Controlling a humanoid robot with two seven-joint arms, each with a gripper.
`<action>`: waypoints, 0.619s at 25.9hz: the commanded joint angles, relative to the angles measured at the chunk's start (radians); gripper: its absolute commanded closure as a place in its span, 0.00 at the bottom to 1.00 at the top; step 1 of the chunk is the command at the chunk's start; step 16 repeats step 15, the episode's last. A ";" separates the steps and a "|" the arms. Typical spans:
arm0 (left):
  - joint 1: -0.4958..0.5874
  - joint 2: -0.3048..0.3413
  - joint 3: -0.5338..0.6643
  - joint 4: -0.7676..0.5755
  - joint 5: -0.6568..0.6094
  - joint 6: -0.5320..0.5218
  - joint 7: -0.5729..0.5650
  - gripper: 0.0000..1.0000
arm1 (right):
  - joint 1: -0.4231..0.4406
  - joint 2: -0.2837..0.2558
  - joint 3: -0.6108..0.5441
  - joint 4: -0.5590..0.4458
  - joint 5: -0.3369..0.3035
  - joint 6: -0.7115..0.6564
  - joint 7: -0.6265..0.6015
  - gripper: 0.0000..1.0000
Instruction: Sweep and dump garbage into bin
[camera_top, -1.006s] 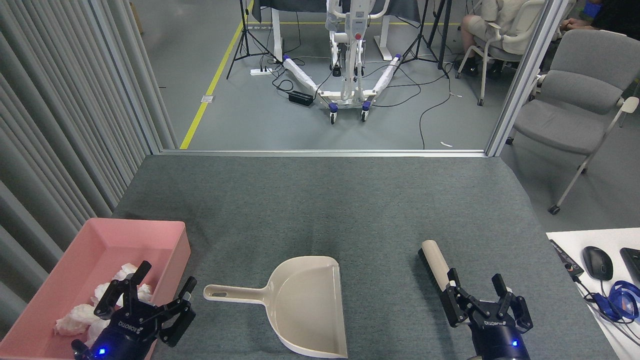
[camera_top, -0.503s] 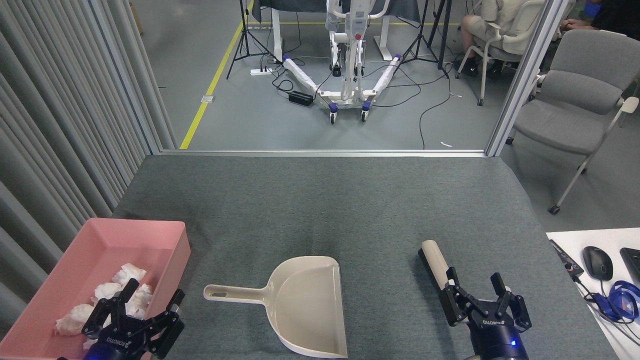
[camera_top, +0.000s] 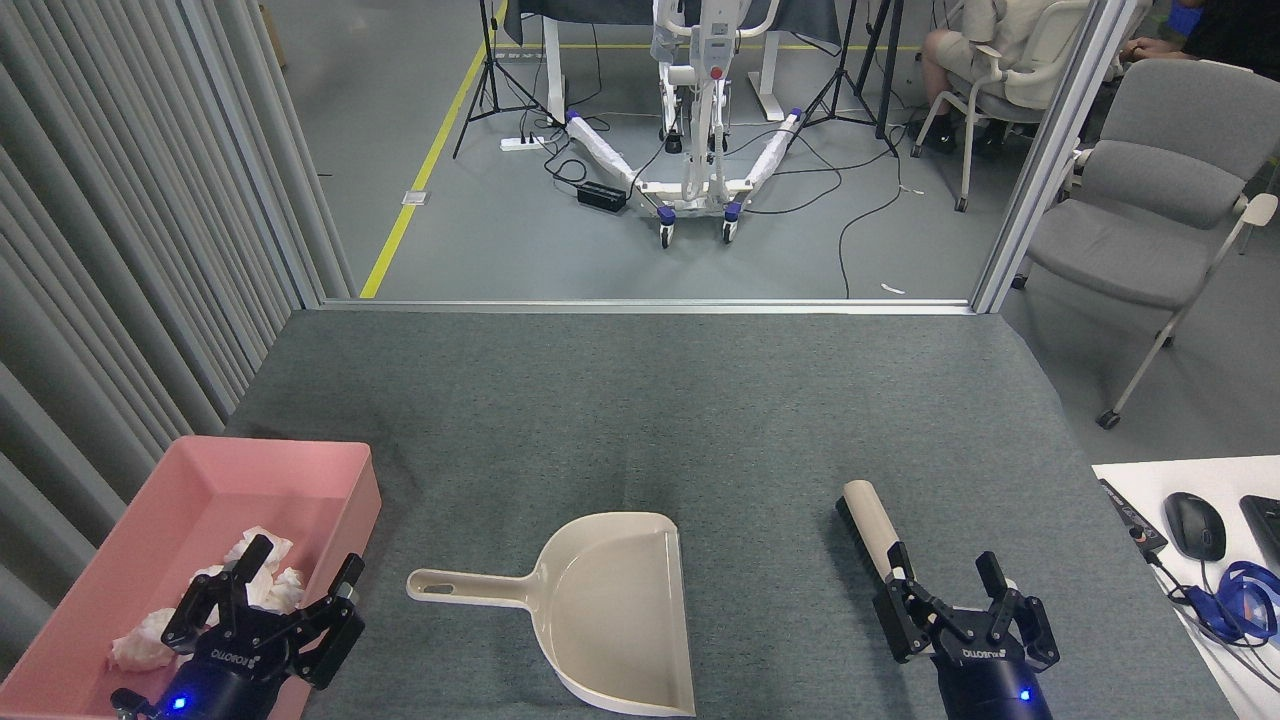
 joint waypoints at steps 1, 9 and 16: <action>-0.029 0.004 -0.002 0.042 0.000 0.000 0.001 0.01 | 0.016 0.006 0.000 -0.020 0.001 -0.001 0.001 0.02; -0.017 0.010 -0.005 0.035 0.000 -0.002 0.001 0.01 | 0.027 0.008 0.000 -0.026 0.003 -0.003 -0.001 0.02; -0.015 0.015 -0.005 0.037 0.000 0.000 0.000 0.01 | 0.027 0.005 0.000 -0.026 0.003 -0.003 0.001 0.02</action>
